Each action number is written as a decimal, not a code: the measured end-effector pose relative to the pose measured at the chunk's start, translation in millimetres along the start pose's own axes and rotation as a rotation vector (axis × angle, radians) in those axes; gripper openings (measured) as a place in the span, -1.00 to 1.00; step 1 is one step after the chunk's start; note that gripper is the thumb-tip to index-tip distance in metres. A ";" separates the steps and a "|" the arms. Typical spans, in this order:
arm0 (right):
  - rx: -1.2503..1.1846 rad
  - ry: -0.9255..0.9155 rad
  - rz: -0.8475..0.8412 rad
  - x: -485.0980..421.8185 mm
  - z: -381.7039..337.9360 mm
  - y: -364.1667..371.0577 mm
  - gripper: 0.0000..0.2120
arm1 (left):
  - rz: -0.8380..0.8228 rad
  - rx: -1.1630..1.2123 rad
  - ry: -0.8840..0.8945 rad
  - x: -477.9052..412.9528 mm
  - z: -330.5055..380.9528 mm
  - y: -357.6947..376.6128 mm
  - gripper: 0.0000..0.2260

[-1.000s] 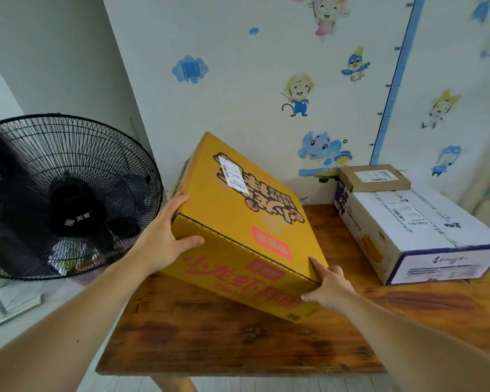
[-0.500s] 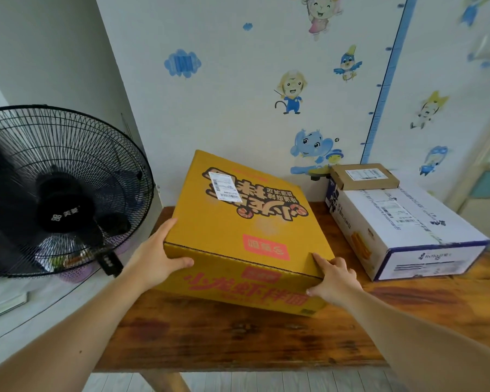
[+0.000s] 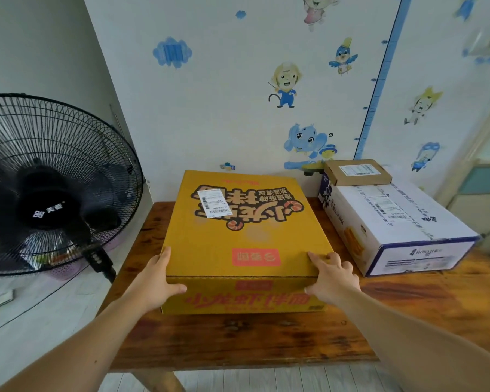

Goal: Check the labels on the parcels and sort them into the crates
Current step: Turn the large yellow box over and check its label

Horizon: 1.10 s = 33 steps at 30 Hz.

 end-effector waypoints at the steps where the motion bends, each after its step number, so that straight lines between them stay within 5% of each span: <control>1: 0.007 0.000 -0.003 0.1 0.2 0.1 -0.09 | -0.014 -0.006 -0.009 -1.8 -0.6 3.3 0.00; 13: 0.244 -0.084 -0.013 4.9 0.4 4.1 -0.12 | -0.120 -0.055 -0.070 -0.8 -20.4 32.6 -0.01; 19: 0.128 -0.092 0.012 -6.1 -9.7 7.0 -0.20 | -0.119 0.000 -0.139 -13.0 -4.8 29.7 -0.22; 25: 0.100 -0.069 -0.058 -15.9 -7.1 11.3 -0.16 | -0.085 0.121 -0.253 -29.2 -3.3 30.9 -0.08; 33: 0.136 -0.042 -0.047 -30.9 6.8 9.5 -0.13 | -0.105 0.008 -0.235 -47.0 19.1 39.3 -0.15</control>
Point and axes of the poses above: each hand's wrist, its own x-axis away from the middle knuckle, its own y-axis out of the palm, z = x × y, the point moved 5 cm from there along -x, towards the middle knuckle, and after that the axes turned 5 degrees about -y, right-handed, at the moved point
